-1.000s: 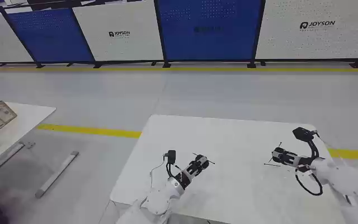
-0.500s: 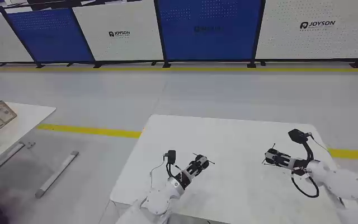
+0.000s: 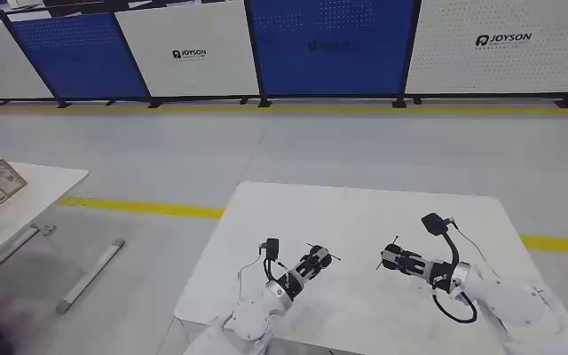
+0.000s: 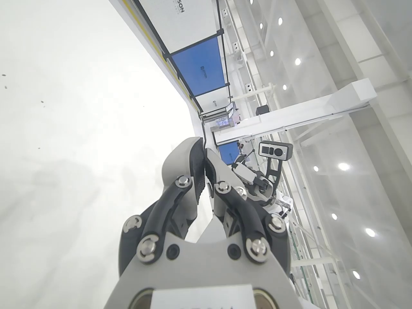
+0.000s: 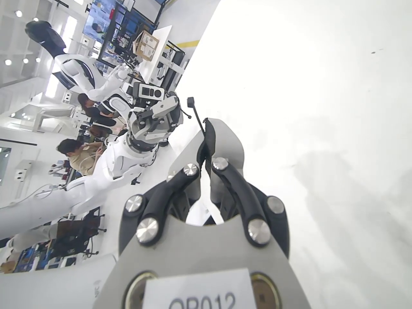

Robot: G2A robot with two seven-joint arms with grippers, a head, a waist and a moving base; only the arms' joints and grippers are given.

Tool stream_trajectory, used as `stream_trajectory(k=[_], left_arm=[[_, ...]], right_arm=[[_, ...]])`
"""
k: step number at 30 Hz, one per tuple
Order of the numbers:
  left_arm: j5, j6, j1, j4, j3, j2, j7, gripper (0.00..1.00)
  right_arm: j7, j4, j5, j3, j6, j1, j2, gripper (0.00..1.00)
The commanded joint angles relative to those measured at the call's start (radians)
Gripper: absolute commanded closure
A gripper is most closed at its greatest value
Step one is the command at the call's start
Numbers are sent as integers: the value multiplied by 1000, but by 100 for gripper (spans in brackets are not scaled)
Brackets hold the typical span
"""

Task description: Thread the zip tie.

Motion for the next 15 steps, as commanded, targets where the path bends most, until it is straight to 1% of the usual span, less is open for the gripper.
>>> stream_trajectory(k=[1, 7, 9, 10, 12, 15], left_arm=[[0, 0, 0, 0, 0, 0, 0, 100], [0, 0, 0, 0, 0, 0, 0, 100], [-15, 4, -3, 0, 6, -2, 3, 100], [-6, -1, -7, 1, 7, -4, 24, 100], [-6, -6, -5, 4, 18, -7, 41, 100], [-6, -5, -4, 3, 30, -13, 78, 100]], right_arm=[[0, 0, 0, 0, 0, 0, 0, 100], [0, 0, 0, 0, 0, 0, 0, 100], [0, 0, 0, 0, 0, 0, 0, 100], [-22, 1, -7, -1, 6, -6, -1, 100], [-80, -9, -23, -4, 22, -19, -4, 100], [-174, -45, -60, -8, 47, -51, -8, 100]])
